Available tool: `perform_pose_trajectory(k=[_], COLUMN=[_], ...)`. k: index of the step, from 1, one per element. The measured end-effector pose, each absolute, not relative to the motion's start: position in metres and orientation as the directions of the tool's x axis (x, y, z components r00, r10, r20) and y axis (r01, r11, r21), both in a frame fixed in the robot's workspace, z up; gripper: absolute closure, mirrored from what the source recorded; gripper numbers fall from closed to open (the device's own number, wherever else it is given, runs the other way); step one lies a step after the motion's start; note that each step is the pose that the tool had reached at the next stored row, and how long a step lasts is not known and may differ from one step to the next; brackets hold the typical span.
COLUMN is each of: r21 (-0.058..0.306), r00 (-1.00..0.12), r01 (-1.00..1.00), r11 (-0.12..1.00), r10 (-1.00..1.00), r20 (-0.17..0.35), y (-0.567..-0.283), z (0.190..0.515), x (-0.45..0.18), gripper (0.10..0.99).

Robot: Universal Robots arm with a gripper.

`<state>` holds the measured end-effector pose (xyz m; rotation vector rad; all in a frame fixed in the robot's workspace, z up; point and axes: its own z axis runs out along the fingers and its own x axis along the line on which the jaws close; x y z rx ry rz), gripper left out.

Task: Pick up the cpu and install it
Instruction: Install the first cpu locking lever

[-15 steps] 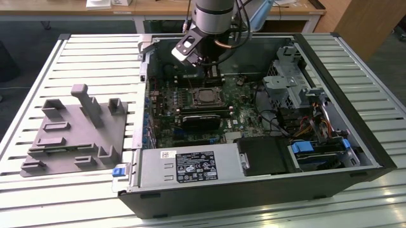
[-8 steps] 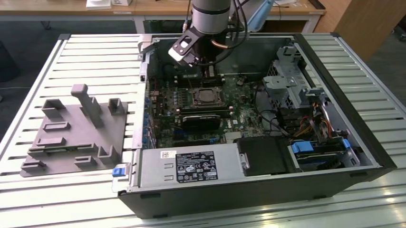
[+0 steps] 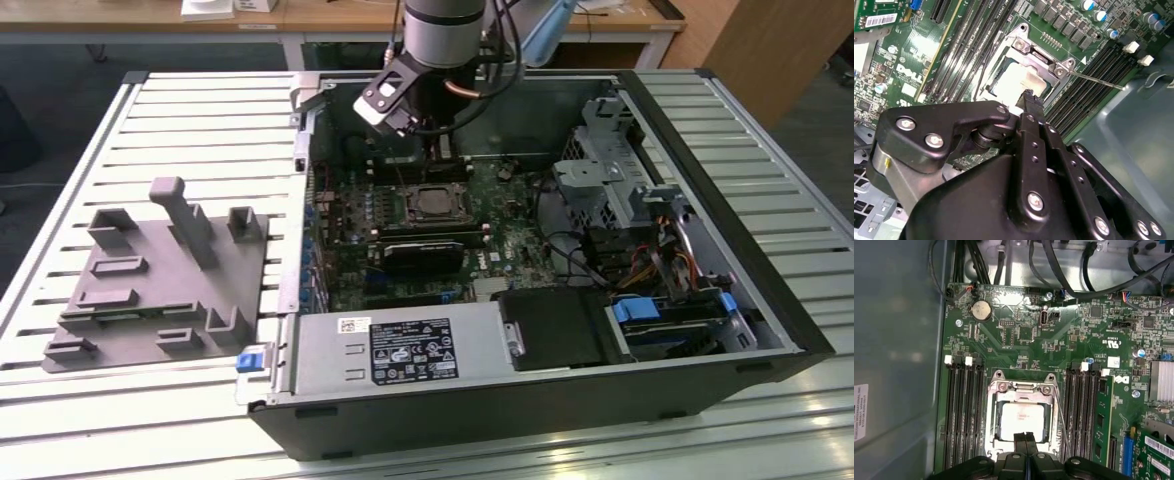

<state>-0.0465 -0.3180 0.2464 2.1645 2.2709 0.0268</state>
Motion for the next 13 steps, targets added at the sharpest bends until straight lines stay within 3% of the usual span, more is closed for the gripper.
perform_pose_trajectory(k=[13], r21=[0.015], r00=[-0.046], r01=[0.999], r11=[0.046], r10=[0.999], r20=[0.009], y=[-0.318], z=[0.257], x=[-0.047], gripper=[0.980])
